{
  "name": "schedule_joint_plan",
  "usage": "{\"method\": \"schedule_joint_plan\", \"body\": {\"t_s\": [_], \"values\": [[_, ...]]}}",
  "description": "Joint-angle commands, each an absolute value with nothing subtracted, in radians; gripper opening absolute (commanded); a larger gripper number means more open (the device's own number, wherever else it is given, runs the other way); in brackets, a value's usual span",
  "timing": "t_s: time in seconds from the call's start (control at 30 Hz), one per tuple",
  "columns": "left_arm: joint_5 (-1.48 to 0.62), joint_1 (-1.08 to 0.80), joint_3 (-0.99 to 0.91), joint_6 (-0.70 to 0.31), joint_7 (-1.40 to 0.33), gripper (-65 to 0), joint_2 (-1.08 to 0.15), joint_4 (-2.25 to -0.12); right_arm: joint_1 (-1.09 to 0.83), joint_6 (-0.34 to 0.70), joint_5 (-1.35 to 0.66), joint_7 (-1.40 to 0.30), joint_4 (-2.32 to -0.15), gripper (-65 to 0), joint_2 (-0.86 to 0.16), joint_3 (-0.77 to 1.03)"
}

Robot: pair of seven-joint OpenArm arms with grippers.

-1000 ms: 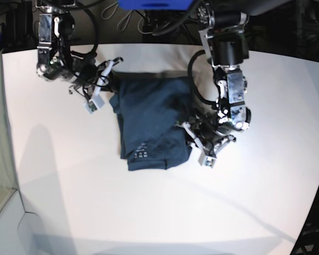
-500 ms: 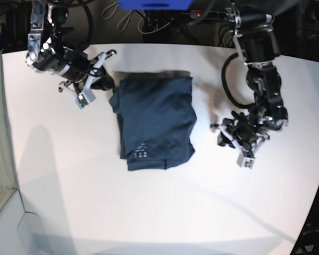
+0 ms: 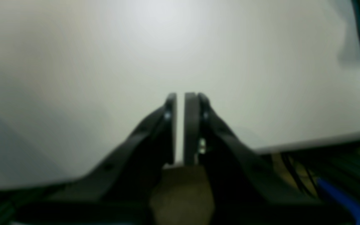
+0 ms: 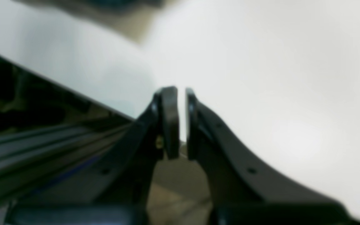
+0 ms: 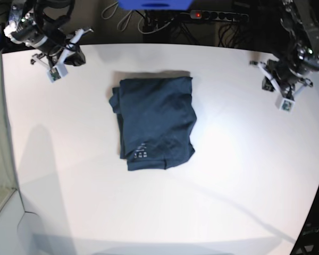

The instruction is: Layout the t-shirt on the table in an organized manner, then fold the t-shirt properly

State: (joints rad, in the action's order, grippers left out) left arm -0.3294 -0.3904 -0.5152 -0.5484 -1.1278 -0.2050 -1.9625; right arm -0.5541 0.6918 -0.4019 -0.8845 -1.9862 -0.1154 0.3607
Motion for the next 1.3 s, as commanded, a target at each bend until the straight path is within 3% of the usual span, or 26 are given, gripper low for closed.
{"method": "schedule_joint_plan", "body": {"t_s": [0.0,0.33,0.53,0.73,0.87,1.1,1.27], "values": [[-0.334,-0.424,-0.516,-0.545,-1.121,-64.9,-0.213,-1.998,-0.579,0.698,-0.421,-0.869,-2.003,-62.1,-0.122,0.372],[-0.325,-0.615,-0.441,-0.545,-1.119,-64.8,-0.12,-1.992,-0.719,0.698,-0.418,-0.862,-2.002,-62.4,-0.127,0.392],[-0.323,-0.661,-0.326,-0.536,-1.07,-64.8,-0.117,-1.877,-0.76,0.698,-0.352,-0.84,-1.919,-65.0,-0.127,0.384],[-0.151,-0.68,-0.216,-0.535,-0.691,-64.9,-0.111,-1.529,-0.657,0.698,-0.194,-0.677,-1.569,-65.0,-0.125,0.384],[-0.09,-0.619,-0.24,-0.535,-0.489,-64.9,-0.068,-1.227,-0.561,0.698,-0.125,-0.55,-1.28,-65.0,-0.127,0.383],[-0.028,-0.458,-0.282,-0.535,-0.243,-65.0,-0.061,-0.736,-0.407,0.698,0.016,-0.236,-0.814,-65.0,-0.127,0.383],[-0.027,-0.401,-0.277,-0.486,-0.056,-65.0,-0.047,-0.527,-0.328,0.698,0.105,-0.016,-0.541,-65.0,-0.124,0.383]]}}
